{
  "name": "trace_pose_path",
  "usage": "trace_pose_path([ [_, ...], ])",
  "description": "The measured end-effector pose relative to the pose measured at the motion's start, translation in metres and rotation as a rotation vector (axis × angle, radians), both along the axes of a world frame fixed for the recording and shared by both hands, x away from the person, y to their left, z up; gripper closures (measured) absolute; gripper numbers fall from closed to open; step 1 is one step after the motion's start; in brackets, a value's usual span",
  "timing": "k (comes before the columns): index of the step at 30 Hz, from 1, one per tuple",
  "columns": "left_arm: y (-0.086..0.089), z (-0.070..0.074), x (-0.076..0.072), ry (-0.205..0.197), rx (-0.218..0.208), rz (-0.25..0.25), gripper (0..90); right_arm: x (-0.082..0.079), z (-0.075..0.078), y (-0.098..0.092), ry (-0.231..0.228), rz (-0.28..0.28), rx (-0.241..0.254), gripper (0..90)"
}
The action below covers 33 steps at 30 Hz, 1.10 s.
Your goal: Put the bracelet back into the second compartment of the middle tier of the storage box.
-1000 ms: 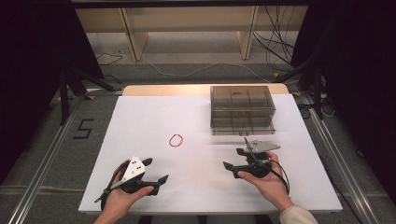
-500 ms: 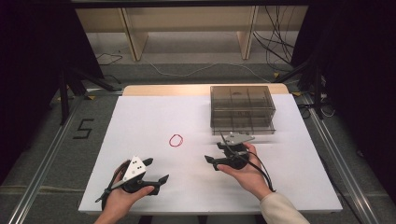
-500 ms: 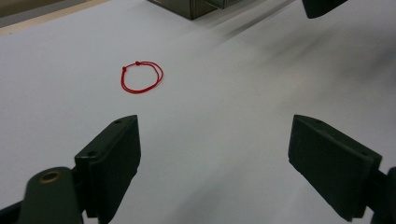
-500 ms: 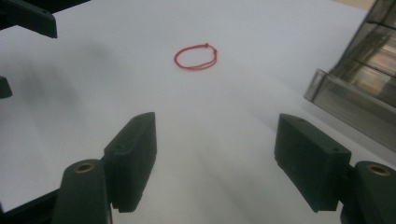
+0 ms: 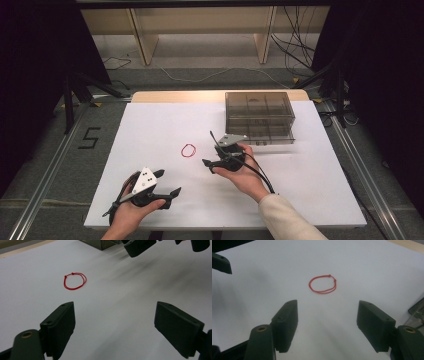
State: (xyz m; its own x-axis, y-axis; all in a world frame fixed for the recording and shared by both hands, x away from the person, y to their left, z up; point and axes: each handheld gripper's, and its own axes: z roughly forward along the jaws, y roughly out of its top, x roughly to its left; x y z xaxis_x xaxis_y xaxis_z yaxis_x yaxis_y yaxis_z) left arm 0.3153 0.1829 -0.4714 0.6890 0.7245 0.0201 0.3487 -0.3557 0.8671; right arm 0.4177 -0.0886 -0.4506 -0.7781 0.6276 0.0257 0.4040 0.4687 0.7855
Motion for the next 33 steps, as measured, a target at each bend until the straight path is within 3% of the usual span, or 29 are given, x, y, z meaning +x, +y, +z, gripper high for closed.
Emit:
trace_pose_path([
  [15, 0.001, 0.0, 0.0, 0.002, -0.003, -0.001, 17.1, 0.027, -0.006, 0.041, 0.019, 0.004, -0.037, 37.7],
  [33, 0.0, -0.001, 0.001, 0.007, -0.005, 0.0, 17.5, 0.054, -0.016, 0.056, 0.052, -0.022, -0.073, 41.8],
])
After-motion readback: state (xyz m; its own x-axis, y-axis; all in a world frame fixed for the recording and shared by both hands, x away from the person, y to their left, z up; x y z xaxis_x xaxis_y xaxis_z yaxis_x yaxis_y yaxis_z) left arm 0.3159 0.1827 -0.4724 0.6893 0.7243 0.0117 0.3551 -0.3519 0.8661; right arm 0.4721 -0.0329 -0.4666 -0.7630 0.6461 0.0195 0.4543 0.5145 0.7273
